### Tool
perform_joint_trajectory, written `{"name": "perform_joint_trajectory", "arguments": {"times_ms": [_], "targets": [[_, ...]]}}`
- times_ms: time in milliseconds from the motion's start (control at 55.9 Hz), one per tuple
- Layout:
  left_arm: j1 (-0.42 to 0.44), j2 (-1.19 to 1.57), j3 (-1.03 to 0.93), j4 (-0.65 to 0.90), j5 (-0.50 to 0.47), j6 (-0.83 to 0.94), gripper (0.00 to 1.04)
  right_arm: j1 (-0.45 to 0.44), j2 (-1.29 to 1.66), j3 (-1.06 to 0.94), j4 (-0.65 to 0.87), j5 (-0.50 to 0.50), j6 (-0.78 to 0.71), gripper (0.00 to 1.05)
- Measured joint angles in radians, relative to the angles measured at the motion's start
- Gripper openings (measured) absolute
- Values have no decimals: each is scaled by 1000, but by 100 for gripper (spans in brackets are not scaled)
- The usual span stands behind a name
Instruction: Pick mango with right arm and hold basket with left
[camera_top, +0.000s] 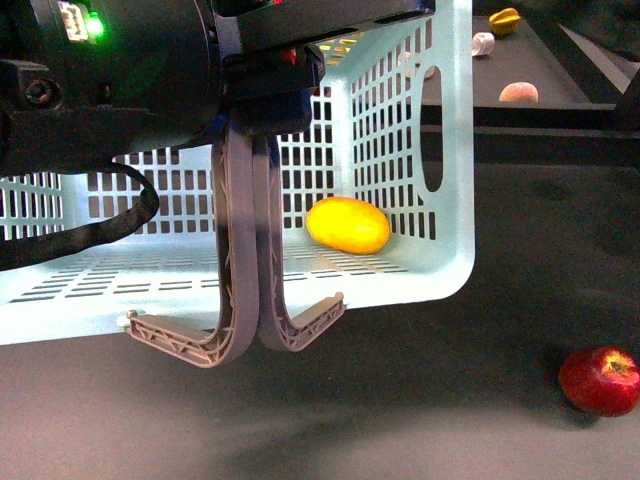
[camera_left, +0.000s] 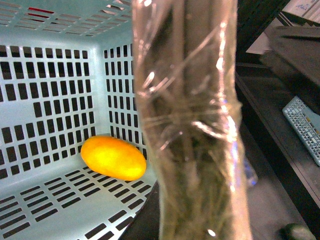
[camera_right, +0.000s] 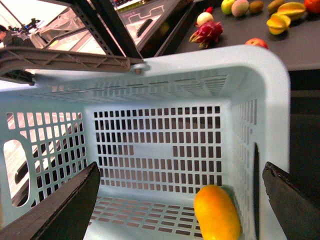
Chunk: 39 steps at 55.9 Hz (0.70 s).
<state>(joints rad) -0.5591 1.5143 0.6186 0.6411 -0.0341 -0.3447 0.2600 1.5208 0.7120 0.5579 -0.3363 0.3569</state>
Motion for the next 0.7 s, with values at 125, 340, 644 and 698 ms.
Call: {"name": "perform_joint_trajectory", "arguments": {"times_ms": [125,340,644,698], "targets": [[0,0,0,0,1,-1,5,-48,-121,-78,-41,2,-16,97],[0,0,0,0,4,-1,5,-161,-377,-216,-148,47,-47,97],[0,0,0,0,0,0,5,-279,-744,-415,-371,136,-47,97],[0,0,0,0,1,0,5,-287,-785,-437,-394,164,-51,97]]}}
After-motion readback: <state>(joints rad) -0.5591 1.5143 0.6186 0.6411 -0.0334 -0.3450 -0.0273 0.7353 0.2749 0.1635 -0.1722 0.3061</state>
